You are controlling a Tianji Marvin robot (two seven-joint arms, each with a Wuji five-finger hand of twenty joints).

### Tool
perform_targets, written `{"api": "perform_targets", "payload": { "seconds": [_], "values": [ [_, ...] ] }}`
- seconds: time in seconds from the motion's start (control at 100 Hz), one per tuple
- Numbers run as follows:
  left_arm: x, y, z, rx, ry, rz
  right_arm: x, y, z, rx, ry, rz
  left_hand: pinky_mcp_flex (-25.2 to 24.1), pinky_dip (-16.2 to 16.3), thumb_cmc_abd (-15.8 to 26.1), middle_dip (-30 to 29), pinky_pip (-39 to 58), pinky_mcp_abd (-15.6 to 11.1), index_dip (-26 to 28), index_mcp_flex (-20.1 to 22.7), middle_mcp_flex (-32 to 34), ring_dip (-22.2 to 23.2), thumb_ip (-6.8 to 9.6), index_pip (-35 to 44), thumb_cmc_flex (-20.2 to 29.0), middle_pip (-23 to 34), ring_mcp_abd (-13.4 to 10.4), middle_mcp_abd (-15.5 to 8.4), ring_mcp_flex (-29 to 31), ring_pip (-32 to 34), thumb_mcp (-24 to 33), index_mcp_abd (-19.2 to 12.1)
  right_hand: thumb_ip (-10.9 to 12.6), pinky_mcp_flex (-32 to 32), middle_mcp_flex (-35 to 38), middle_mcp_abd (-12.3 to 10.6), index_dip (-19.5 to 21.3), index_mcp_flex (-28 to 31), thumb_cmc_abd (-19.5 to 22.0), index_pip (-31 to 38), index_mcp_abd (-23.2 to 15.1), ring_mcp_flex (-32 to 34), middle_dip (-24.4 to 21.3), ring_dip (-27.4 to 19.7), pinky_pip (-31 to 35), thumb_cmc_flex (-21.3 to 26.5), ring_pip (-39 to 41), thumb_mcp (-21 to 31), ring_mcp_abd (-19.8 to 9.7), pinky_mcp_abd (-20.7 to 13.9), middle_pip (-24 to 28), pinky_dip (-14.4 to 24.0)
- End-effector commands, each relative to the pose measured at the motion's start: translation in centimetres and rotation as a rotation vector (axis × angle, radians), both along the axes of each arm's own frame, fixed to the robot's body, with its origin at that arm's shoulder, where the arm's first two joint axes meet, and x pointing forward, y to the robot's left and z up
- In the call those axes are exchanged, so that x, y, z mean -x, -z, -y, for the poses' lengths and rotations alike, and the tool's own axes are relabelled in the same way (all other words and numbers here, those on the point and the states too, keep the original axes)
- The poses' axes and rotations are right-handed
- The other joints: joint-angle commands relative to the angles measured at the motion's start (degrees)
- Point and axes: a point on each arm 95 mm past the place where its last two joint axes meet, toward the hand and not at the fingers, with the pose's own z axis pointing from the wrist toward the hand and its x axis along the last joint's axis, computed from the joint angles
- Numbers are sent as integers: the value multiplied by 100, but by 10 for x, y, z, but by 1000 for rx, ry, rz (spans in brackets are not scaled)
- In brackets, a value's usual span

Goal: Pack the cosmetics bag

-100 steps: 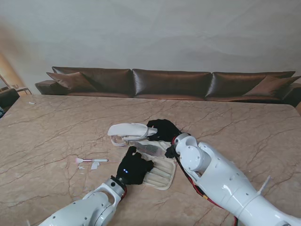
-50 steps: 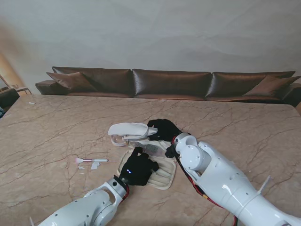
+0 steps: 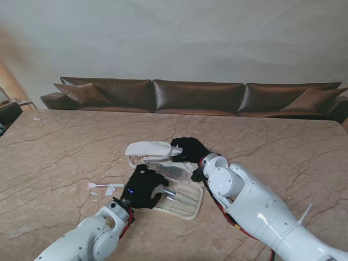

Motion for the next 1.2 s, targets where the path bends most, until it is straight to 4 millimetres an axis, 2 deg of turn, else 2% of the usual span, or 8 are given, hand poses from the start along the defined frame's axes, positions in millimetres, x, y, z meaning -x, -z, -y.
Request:
{"api": "perform_targets", "payload": {
  "seconds": [0.0, 0.15, 0.46, 0.64, 0.71, 0.83, 0.95, 1.19],
  "values": [
    [6, -3, -8, -1, -27, -15, 6, 6, -3, -4, -7, -15, -129, -2, -342, 22, -77, 38, -6, -77, -228, -97, -16, -148, -196, 28, 39, 3, -183, -21, -89, 107, 71, 253, 257, -196, -64, 206, 324, 500, -800, 498, -4, 67, 328, 424, 368, 317, -258, -53, 119, 8],
    [6, -11, -38, -3, -147, -52, 5, 7, 0, -5, 0, -5, -148, 140, -787, 80, -10, 117, 38, -20, -199, -165, -150, -89, -242, 54, 97, -25, -256, -101, -147, 79, 70, 254, 259, -195, -68, 212, 323, 495, -800, 503, -4, 68, 335, 421, 372, 315, -253, -52, 120, 10],
    [-10, -19, -110, -43, -397, -7, 3, 8, 5, -20, 12, 8, -146, 144, -1055, 145, -240, 128, 6, -184, -580, -292, -243, -216, -111, -21, 104, -72, -604, -284, -42, -11, 69, 259, 259, -189, -69, 208, 336, 486, -791, 501, -9, 67, 341, 422, 374, 307, -252, -53, 114, 12],
    [-22, -9, -146, -40, -530, -66, 2, 9, 6, -31, 7, 15, -151, -15, -1230, 160, -621, 268, 0, -302, -854, -488, -292, -255, 30, -73, 153, -17, -854, -471, 33, -98, 72, 259, 259, -187, -64, 210, 338, 484, -791, 498, -8, 67, 344, 427, 374, 300, -247, -54, 113, 13],
    [-28, -1, -156, -51, -570, -77, 2, 10, 7, -32, 3, 13, -165, -64, -1283, 173, -823, 239, 5, -365, -1007, -540, -300, -254, 76, -78, 160, -18, -1074, -536, 68, -273, 73, 261, 260, -186, -61, 210, 338, 484, -783, 499, -8, 67, 345, 427, 375, 299, -251, -59, 112, 13],
    [-35, 11, -167, -60, -616, -88, 2, 12, 7, -38, 2, 7, -154, -116, -1269, 285, -1388, 145, 84, -464, -1377, -638, -311, -108, 165, -53, 159, 6, -1572, -610, 83, -569, 75, 260, 261, -179, -60, 211, 337, 483, -779, 500, -6, 68, 346, 433, 378, 299, -240, -59, 112, 12],
    [-37, 21, -171, -62, -634, -101, 2, 12, 7, -40, 2, 5, -188, -28, -1263, 359, -1869, 74, 153, -521, -1654, -685, -309, 27, 212, -77, 170, 22, -1853, -628, 86, -685, 75, 260, 258, -179, -65, 205, 336, 472, -785, 499, -7, 68, 347, 433, 380, 300, -241, -57, 108, 12],
    [-35, 33, -169, -64, -610, -113, 3, 13, 7, -37, 4, -1, -214, 397, -1287, 393, -2197, 68, 277, -471, -1725, -702, -313, 254, 154, -85, 172, 9, -1901, -588, 105, -773, 75, 259, 261, -179, -59, 209, 333, 473, -788, 502, -2, 69, 349, 434, 383, 304, -246, -54, 111, 12]
  ]
}}
